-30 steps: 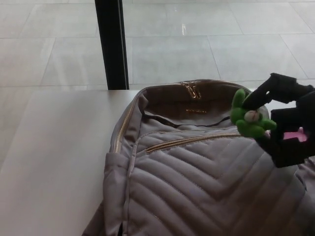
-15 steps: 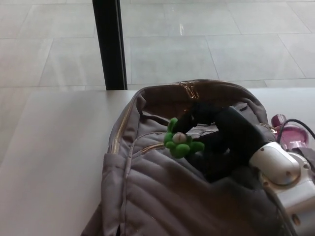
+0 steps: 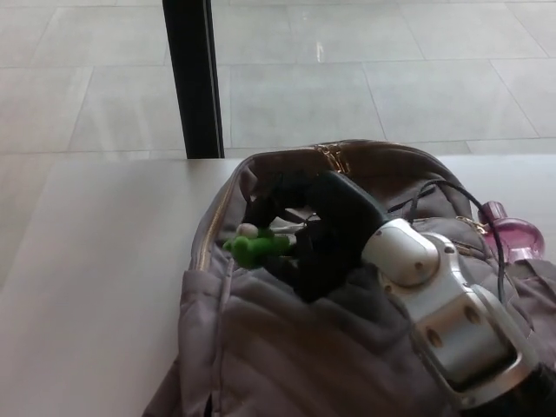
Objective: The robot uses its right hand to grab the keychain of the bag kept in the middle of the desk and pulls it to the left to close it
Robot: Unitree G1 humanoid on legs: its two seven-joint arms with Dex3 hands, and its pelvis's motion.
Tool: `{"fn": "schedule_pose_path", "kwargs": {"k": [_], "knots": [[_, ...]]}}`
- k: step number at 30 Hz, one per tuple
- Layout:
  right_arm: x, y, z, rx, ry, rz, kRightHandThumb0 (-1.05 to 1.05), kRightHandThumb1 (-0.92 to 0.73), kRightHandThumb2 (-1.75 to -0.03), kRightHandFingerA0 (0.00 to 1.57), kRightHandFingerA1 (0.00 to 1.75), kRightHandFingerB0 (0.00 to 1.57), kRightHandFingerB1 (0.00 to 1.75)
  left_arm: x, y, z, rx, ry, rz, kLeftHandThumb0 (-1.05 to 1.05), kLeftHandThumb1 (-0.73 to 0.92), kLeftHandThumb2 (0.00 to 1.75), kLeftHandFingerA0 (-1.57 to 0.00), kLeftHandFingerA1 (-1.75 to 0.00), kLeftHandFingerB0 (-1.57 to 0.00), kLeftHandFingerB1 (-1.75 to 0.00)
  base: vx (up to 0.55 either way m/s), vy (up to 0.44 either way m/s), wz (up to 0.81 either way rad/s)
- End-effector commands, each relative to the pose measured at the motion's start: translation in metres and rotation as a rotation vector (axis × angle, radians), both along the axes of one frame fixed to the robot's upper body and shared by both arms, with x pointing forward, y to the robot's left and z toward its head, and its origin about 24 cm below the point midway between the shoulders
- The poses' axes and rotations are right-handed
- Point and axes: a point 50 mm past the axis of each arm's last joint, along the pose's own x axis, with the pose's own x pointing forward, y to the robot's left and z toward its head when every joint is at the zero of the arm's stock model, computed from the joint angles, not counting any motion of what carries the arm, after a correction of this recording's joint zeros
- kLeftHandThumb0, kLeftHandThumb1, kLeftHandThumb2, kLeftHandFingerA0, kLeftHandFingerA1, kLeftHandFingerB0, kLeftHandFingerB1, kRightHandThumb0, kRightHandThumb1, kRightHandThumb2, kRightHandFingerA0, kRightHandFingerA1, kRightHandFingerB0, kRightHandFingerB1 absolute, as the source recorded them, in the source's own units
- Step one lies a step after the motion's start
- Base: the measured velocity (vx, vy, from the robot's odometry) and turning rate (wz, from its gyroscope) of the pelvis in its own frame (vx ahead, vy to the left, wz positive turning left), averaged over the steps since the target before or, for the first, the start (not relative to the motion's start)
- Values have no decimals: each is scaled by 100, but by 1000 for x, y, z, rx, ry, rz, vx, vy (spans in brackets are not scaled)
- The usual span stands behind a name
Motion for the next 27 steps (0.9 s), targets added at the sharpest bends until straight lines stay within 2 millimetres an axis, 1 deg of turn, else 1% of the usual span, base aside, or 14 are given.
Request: {"fn": "schedule_pose_path", "kwargs": {"k": [1, 3, 4, 9, 12, 14, 16, 17, 18, 19, 20, 21, 25, 27], "knots": [[-4, 32, 4, 40, 6, 46, -41, -35, -132, 98, 175, 81, 159, 3, 1, 1, 7, -2, 20, -95, 92, 79, -56, -56, -57, -45, 0, 0, 0], [-6, 39, 1, 43, -13, 51, -39, -37, -136, 100, 175, 86, 149, 5, 1, 0, 13, -1, 22, -94, 92, 81, -59, -56, -57, -42, 0, 0, 0], [-8, 42, -2, 47, -10, 57, -44, -36, -131, 101, 175, 89, 142, 5, 1, 0, 8, -5, 24, -99, 83, 95, -59, -60, -56, -47, 0, 0, 0], [-18, 63, -12, 53, 13, 120, -44, -39, -128, 101, 175, 83, 158, 8, -1, 0, -3, -7, 27, -98, 84, 95, -57, -60, -55, -47, 0, 0, 0], [-21, 71, -17, 55, 24, 120, -46, -38, -129, 102, 175, 83, 157, 7, -1, -1, 0, 1, 27, -98, 84, 95, -56, -59, -53, -47, 0, 0, 0], [-26, 82, -22, 38, 33, 142, -46, -43, -126, 95, 175, 81, 153, 7, -1, -1, -1, 5, 28, -95, 91, 82, -55, -56, -55, -45, 0, 0, 0], [-28, 89, -25, 32, 26, 153, -44, -38, -136, 94, 175, 80, 156, 7, -1, -1, -3, 4, 30, -92, 92, 81, -55, -57, -54, -45, 0, 0, 0], [-29, 93, -28, 56, 35, 160, -43, -30, -148, 102, 175, 85, 165, 7, -1, -1, -4, 5, 31, -93, 92, 83, -55, -57, -54, -45, 0, 0, 0], [-32, 101, -32, 95, 59, 165, -62, -37, -132, 126, 154, 98, 135, 7, -2, -2, -4, 7, 30, -92, 92, 83, -55, -58, -53, -45, 0, 0, 0], [-32, 102, -33, 98, 62, 162, -62, -37, -132, 126, 154, 98, 135, 7, -2, -2, -4, 7, 29, -92, 92, 83, -55, -58, -53, -45, 0, 0, 0], [-33, 106, -34, 88, 73, 144, -49, -30, -139, 93, 175, 81, 151, 6, -2, -2, -3, 8, 27, -92, 92, 83, -54, -58, -53, -45, 0, 0, 0], [-35, 113, -35, 80, 79, 143, -44, -33, -141, 87, 175, 79, 153, 6, -2, -3, -10, 13, 26, -94, 92, 83, -52, -57, -51, -45, 0, 0, 0], [-40, 127, -37, 80, 117, 139, -39, -41, -132, 87, 175, 81, 152, 6, -4, -5, -24, 13, 23, -95, 92, 82, -49, -56, -49, -45, 0, 0, 0], [-44, 135, -39, 75, 119, 149, -37, -46, -123, 80, 175, 63, 127, 7, -4, -5, -32, 8, 35, -92, 92, 81, -51, -56, -49, -45, 0, 0, 0]]}}
